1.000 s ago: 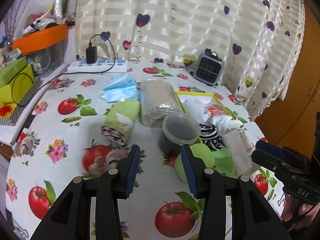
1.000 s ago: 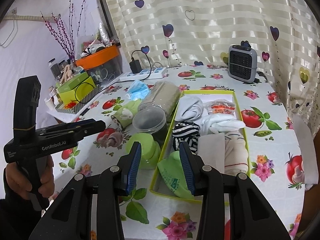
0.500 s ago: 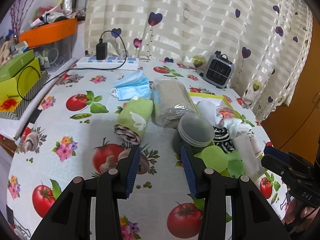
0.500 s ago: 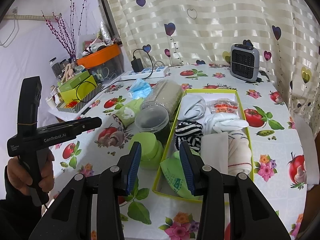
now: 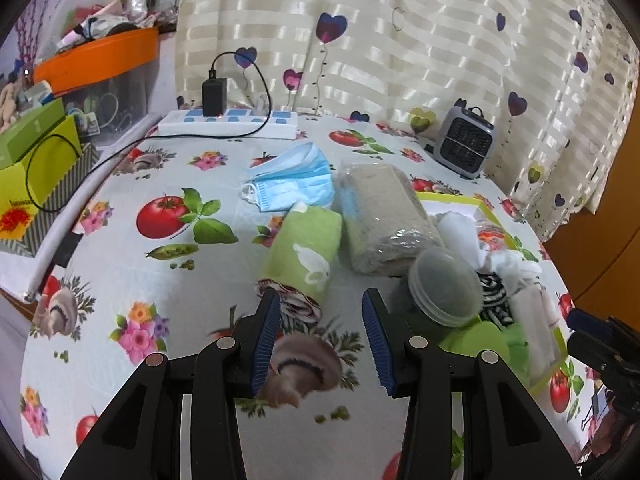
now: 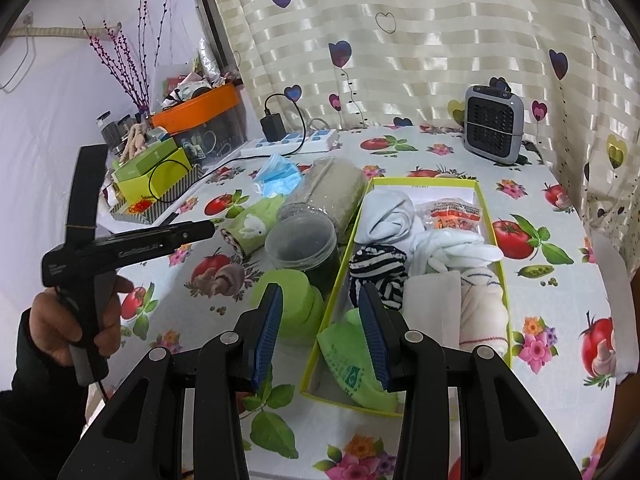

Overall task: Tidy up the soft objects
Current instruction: 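Move the left tool toward the green bunny towel on the table, then close the left tool on the green bunny towel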

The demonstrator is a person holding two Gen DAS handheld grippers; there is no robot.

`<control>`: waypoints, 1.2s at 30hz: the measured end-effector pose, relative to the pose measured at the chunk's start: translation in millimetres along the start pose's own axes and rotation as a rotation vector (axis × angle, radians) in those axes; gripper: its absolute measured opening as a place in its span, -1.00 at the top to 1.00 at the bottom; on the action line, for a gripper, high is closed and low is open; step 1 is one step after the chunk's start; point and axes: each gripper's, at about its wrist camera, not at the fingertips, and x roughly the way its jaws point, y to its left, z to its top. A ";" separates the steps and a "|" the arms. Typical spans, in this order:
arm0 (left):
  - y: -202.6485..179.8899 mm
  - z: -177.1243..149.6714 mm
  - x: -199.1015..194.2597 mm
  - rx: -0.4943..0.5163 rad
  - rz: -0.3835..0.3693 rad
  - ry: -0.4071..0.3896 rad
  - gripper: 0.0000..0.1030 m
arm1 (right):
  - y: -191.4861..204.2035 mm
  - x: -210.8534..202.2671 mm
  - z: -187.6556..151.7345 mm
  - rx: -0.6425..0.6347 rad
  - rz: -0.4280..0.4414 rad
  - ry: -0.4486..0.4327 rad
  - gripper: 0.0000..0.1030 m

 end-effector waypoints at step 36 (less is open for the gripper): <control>2.2 19.4 88.6 0.087 0.070 0.065 0.19 | -0.9 41.3 23.4 -0.023 -0.004 0.049 0.21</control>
